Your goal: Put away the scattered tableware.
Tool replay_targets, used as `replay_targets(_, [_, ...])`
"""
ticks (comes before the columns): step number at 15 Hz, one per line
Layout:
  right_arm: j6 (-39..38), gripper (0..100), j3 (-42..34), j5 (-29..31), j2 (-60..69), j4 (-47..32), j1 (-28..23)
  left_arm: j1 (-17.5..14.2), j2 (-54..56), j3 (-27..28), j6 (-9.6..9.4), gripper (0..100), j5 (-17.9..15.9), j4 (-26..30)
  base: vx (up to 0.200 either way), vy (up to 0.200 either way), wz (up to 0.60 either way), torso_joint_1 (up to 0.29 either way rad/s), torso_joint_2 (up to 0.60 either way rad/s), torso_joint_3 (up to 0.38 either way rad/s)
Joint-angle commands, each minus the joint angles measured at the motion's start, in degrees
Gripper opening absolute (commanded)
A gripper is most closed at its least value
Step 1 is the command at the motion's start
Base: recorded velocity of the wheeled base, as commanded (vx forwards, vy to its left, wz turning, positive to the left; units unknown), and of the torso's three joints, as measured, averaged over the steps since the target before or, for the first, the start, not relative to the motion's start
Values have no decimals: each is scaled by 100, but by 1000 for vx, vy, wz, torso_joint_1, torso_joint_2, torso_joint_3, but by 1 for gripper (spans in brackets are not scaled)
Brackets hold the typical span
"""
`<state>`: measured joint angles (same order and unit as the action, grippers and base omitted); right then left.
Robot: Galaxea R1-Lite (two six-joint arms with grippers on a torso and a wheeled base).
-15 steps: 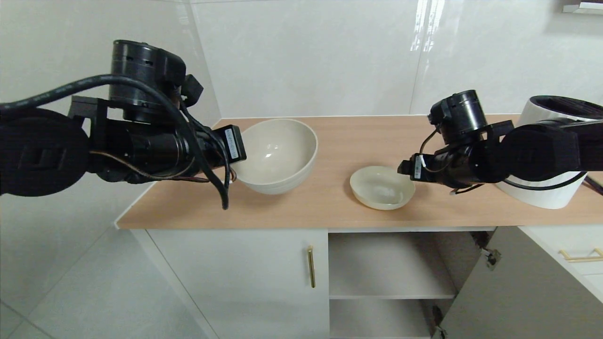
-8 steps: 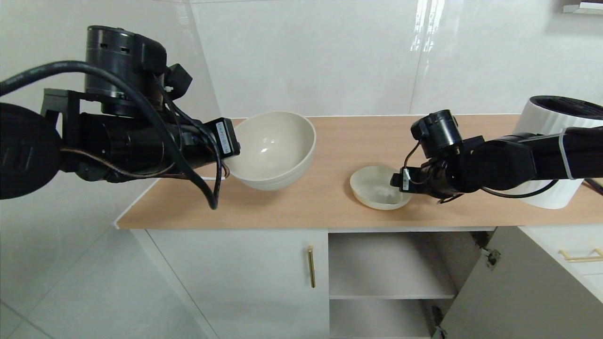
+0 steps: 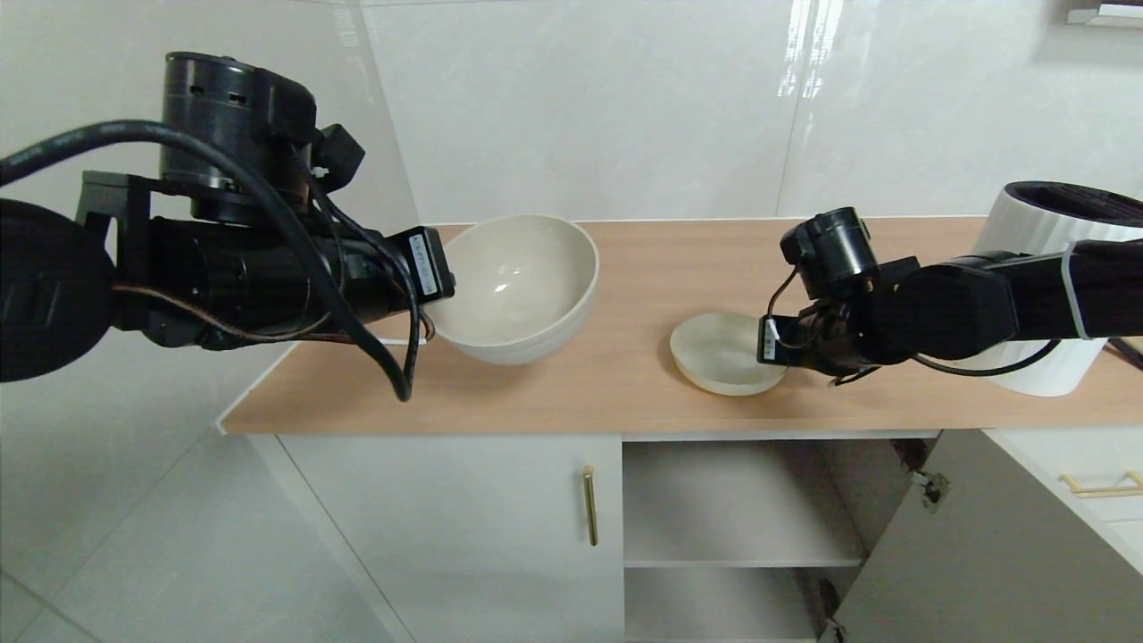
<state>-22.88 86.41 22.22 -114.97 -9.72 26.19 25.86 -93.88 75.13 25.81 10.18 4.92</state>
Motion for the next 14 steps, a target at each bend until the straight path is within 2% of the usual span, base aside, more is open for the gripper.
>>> replay_targets(1, [-129,0,-36,-218,432,-66,1,60,45,-69,3,0,10,8,0,0,0,0,0,0])
replay_targets(3, [-225,0,-194,-825,1126,-540,1,253,212,-411,-14,0,10,0,0,0,0,0,0,0])
replay_targets(6, [-419,0,-572,-1625,2040,-1182,-8,280,511,-816,-58,0,28,0,0,0,0,0,0,0])
replay_targets(7, [-428,0,-766,-1853,2312,-1331,1,280,801,-1150,-199,0,28,0,0,0,0,0,0,0])
replay_targets(8, [-419,0,-959,-1880,2435,-1463,9,280,1021,-1343,-252,0,19,0,0,0,0,0,0,0])
replay_targets(11, [-428,0,-1592,-1880,2787,-1577,27,429,1416,-1783,-234,0,19,0,0,0,0,0,0,0])
replay_targets(14, [-445,0,-2102,-1880,3077,-1542,27,403,1478,-2055,-120,0,2,0,-200,0,0,6,-1,1])
